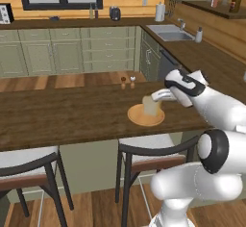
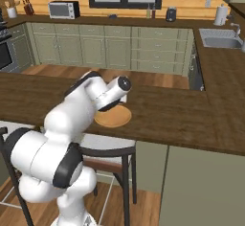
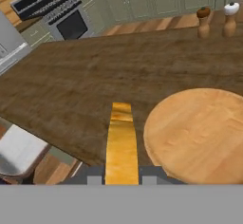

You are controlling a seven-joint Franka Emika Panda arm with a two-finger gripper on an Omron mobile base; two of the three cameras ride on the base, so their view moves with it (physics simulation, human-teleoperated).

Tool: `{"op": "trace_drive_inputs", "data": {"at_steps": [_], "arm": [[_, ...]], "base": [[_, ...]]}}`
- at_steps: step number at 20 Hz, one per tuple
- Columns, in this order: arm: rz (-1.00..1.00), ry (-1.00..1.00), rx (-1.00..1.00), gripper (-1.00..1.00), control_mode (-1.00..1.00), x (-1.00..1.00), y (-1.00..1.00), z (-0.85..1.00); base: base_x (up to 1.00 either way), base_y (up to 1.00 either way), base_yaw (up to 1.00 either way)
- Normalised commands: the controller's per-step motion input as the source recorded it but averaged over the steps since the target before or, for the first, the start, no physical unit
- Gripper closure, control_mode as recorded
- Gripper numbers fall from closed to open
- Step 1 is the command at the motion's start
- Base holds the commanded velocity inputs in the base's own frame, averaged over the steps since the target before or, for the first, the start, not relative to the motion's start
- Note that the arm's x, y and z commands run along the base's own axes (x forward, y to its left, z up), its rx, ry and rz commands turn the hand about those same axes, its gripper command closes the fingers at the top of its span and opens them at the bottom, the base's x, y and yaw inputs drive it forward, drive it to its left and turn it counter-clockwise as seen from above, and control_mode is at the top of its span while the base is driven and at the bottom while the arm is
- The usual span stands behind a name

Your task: Start the toaster. Once the lever pops up, take the bread to the plate on the dining counter.

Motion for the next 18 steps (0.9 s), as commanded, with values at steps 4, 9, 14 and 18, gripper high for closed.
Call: {"op": "trace_drive_inputs", "data": {"at_steps": [4, 9, 14, 18], "arm": [[0.0, 0.0, 0.04, 1.0, -1.0, 0.67, 0.0, -0.54], [0.0, 0.0, 0.05, 1.0, -1.0, 0.39, 0.0, -0.4], [0.0, 0.0, 0.04, 1.0, -1.0, 0.18, 0.0, -0.3], [0.0, -0.01, 0.02, 1.0, -1.0, 0.4, 0.0, -0.22]], "base": [[0.0, 0.0, 0.0], [0.0, 0.0, 0.0], [0.0, 0.0, 0.0], [0.0, 0.0, 0.0]]}}
